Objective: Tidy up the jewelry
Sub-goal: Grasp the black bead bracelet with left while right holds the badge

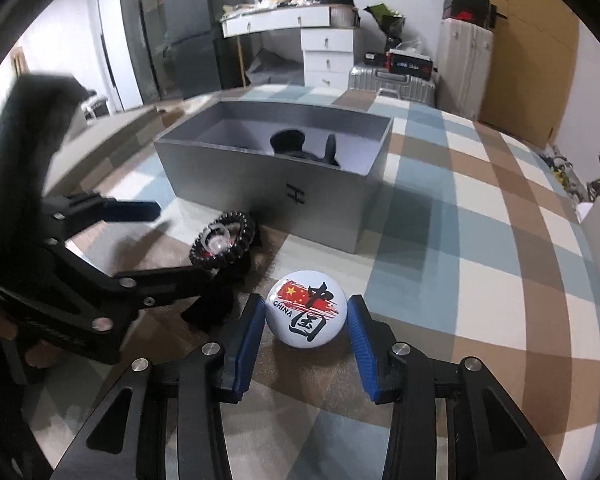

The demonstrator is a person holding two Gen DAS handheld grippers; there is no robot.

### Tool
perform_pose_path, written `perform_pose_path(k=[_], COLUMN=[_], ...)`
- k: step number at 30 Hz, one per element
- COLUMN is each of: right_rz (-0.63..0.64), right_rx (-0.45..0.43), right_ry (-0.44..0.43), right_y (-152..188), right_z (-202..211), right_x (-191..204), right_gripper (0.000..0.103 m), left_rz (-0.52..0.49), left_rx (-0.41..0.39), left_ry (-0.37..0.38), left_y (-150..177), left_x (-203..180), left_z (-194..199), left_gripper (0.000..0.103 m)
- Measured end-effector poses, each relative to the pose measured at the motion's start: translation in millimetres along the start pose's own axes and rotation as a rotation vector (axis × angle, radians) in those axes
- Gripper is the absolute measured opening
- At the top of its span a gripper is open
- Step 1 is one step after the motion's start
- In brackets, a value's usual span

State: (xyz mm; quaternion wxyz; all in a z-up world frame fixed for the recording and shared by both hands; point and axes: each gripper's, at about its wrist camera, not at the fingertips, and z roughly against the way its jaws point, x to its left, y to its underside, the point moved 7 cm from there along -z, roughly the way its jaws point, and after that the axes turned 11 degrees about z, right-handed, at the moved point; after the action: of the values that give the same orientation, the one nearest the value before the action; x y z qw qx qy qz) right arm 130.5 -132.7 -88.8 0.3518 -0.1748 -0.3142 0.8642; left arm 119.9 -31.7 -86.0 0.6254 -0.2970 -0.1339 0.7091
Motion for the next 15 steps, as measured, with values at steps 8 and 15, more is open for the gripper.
perform_pose_path(k=[8,15], right_rz=[-0.033,-0.041], right_rx=[-0.026,-0.035], right_ry=[-0.011,-0.009], right_y=[-3.2,-3.0], right_z=[8.4,13.6], right_x=[-5.9,-8.2], right_gripper=[0.041,0.041], left_rz=[-0.030,-0.006], left_rx=[0.011,-0.107], left_ry=[-0.005,0.078], left_y=[-4.0,-9.3], left_x=[-7.5,2.1], left_z=[-3.5,28.2], left_gripper=[0.079,0.079])
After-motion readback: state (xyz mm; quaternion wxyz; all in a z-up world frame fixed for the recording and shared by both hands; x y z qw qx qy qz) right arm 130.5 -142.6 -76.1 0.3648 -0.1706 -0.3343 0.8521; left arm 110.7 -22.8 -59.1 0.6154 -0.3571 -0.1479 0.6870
